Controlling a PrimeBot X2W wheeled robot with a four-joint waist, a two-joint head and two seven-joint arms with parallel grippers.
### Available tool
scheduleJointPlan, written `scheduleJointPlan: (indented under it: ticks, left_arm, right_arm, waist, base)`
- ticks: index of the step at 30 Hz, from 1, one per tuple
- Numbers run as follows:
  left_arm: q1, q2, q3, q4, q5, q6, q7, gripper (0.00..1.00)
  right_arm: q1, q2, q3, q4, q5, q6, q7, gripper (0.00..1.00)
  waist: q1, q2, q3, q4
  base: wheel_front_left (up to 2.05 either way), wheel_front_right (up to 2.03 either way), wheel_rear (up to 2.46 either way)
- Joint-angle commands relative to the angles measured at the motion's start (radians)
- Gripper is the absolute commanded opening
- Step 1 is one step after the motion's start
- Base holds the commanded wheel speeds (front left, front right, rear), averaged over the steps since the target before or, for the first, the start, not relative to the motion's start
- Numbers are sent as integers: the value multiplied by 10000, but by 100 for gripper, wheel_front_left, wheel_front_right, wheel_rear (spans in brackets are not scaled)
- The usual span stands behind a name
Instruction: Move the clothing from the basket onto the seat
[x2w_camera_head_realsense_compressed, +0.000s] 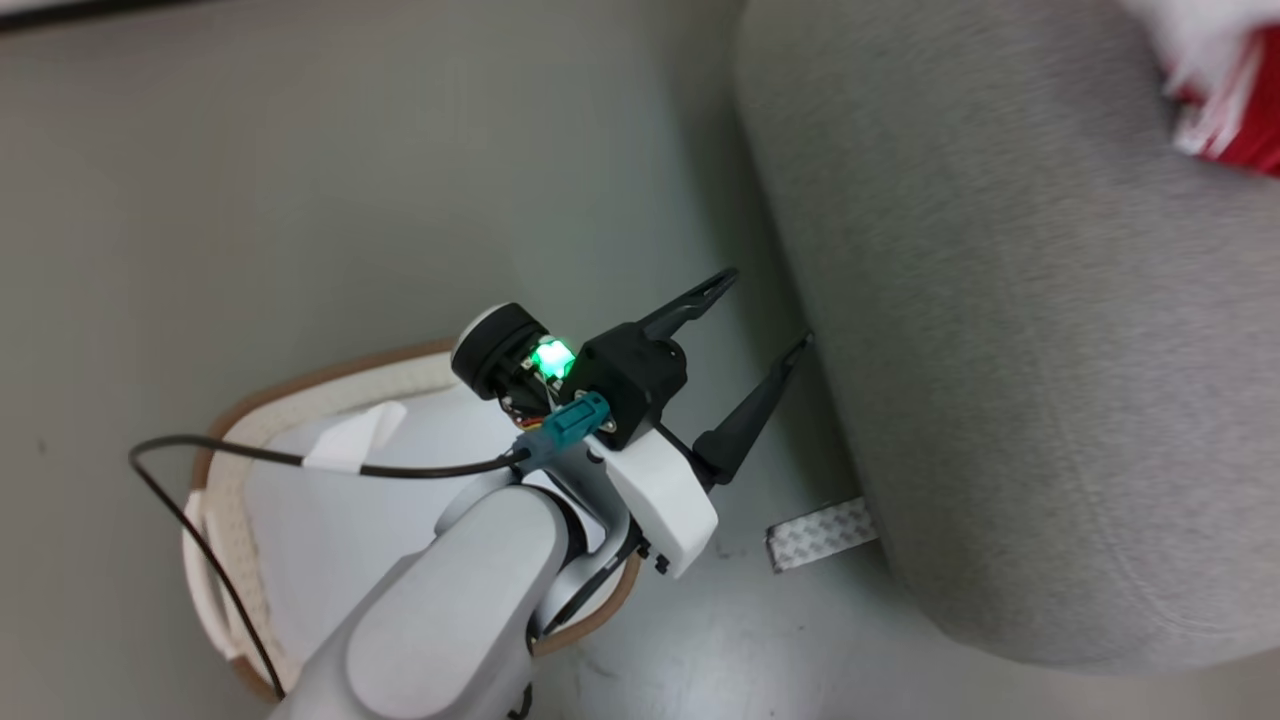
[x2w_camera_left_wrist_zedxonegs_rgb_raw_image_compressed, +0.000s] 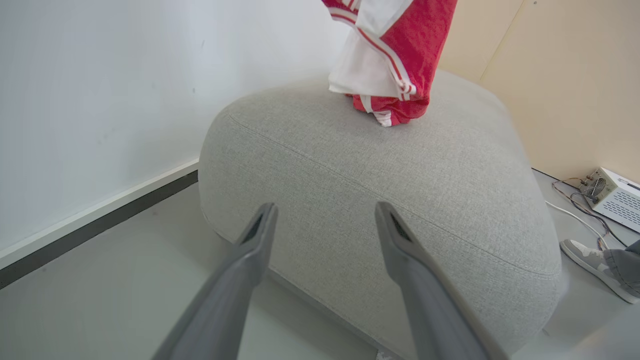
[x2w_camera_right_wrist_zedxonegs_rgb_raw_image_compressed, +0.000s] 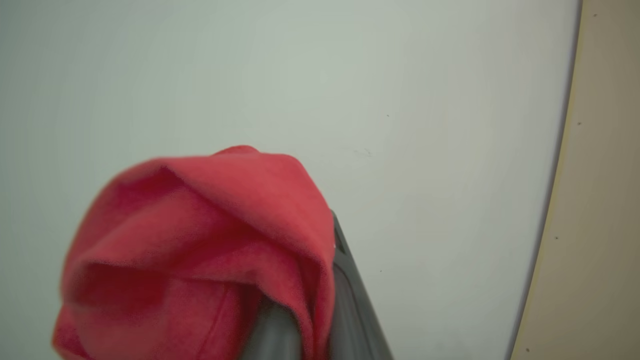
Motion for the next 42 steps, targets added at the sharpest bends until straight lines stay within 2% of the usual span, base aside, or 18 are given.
scheduleJointPlan:
  ticks: [1,5,8,13,16,18,19,20,25,33,42]
  left_arm:
    - [-126,42,17,-5,63,-49,-113,100]
    - [-206,-44,-33,50,-34,-40,-287,100]
    - [-165,-80,-30,96,-91,10,-399,100]
    - [90,-12,-15,238,-155,144,-576,100]
    - [264,102,-19,308,-197,191,-615,100]
    - [415,161,-16,360,-256,209,-667,100]
    - [479,184,-13,378,-275,241,-667,100]
    - [540,214,4,390,-301,258,-676,100]
    - [849,399,183,439,-467,467,-866,100]
    - [1950,738,753,699,-901,979,-1658,100]
    - [3602,933,1438,1067,-1179,1714,-2797,100]
  right_arm:
    - [-241,-211,-326,164,-75,-26,20,0]
    - [-871,-772,-1751,1125,-988,-26,39,0]
    - [-489,-973,-2798,1893,-1526,-26,-239,0]
    - [898,-850,-4873,3339,-2281,-26,-767,0]
    - [1738,-501,-5641,3998,-2596,-25,-934,1]
    - [2332,-190,-5917,4316,-2695,-26,-997,27]
    - [2546,-78,-6016,4440,-2717,-26,-1038,54]
    - [2736,6,-6041,4534,-2791,-26,-1058,100]
    - [3850,812,-5816,3803,-2599,-26,-1058,100]
    - [6260,2049,-3856,1066,-2367,-26,-1049,100]
    - [8825,2502,-1333,-1316,-2369,-26,-1051,100]
  waist:
    - [-5,0,556,507]
    - [-5,0,818,797]
    - [-5,0,926,950]
    - [-5,0,984,1082]
    - [-5,0,904,1059]
    - [-5,0,783,1027]
    - [-5,0,718,1007]
    - [-5,0,646,980]
    - [-5,0,154,803]
    - [-5,0,-1243,610]
    - [-5,0,-3181,923]
  base:
    - [0,0,0]
    - [0,0,0]
    - [0,0,0]
    - [0,0,0]
    - [0,0,0]
    - [0,0,0]
    - [0,0,0]
    - [0,0,0]
    - [0,0,0]
    - [0,0,0]
    - [0,0,0]
